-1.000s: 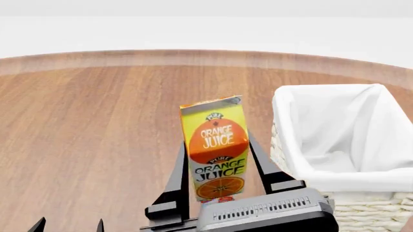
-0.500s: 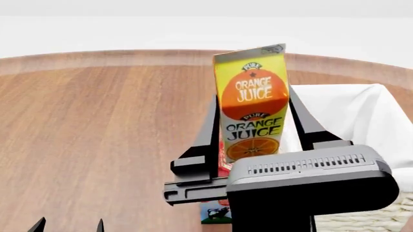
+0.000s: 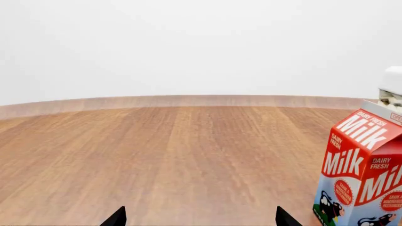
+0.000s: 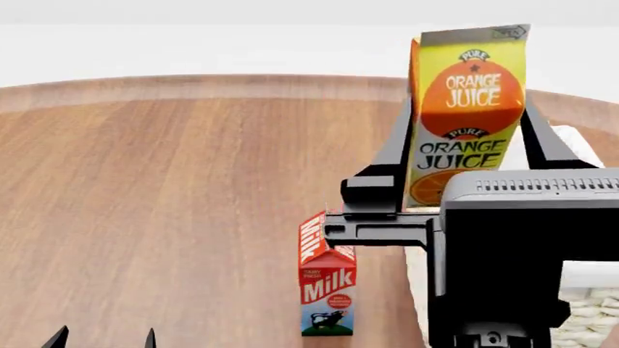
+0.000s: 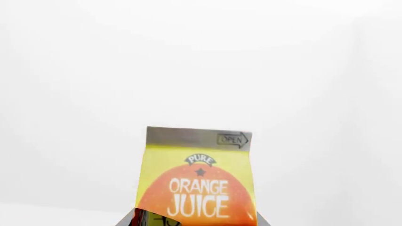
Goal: Pick up the orange juice, and put it in the basket.
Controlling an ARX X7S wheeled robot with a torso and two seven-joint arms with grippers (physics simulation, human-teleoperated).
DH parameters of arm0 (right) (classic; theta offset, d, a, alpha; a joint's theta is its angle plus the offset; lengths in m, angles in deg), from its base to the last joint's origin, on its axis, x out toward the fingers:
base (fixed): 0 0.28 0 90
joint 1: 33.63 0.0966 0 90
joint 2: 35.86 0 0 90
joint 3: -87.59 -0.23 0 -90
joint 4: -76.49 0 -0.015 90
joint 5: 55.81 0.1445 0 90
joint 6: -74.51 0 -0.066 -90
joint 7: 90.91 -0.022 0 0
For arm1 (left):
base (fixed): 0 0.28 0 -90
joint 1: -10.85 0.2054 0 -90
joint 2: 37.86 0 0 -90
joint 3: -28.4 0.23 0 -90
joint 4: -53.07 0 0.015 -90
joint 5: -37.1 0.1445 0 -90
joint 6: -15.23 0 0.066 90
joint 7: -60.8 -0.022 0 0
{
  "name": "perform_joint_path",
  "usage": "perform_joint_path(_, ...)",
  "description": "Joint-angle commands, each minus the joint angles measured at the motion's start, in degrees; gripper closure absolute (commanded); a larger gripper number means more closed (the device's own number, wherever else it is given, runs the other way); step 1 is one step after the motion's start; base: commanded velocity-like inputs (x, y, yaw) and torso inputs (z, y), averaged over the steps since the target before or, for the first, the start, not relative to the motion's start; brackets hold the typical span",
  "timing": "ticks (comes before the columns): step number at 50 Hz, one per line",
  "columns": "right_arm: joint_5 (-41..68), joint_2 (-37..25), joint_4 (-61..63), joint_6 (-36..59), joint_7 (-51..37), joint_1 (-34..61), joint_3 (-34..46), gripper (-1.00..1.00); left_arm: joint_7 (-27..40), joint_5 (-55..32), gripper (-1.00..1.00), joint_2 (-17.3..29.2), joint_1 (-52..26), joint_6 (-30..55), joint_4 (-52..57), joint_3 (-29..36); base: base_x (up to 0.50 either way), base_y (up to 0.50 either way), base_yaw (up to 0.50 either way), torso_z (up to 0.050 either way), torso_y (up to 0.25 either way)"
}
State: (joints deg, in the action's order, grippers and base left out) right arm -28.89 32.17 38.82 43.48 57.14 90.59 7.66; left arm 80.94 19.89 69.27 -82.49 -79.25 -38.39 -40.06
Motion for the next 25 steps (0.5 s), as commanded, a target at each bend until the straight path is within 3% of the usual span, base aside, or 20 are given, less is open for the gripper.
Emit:
perform_joint_path(1,-1.80,-1.65,-4.31,-2.69,1.56,0.72,-3.35,1.00,0.13,-0.11,-1.00,0.11,-0.05,-0.06,-0.02,0.16,0.00,0.00,0.00,0.000,0.010)
perform_joint_path(25,-7.15,-2.61,-17.10,-13.77,3.14,-2.55,-2.13,1.00,0.39,-0.33,-1.00,0.33,-0.14,-0.18,-0.06,0.48,0.00,0.00,0.00,0.000,0.000)
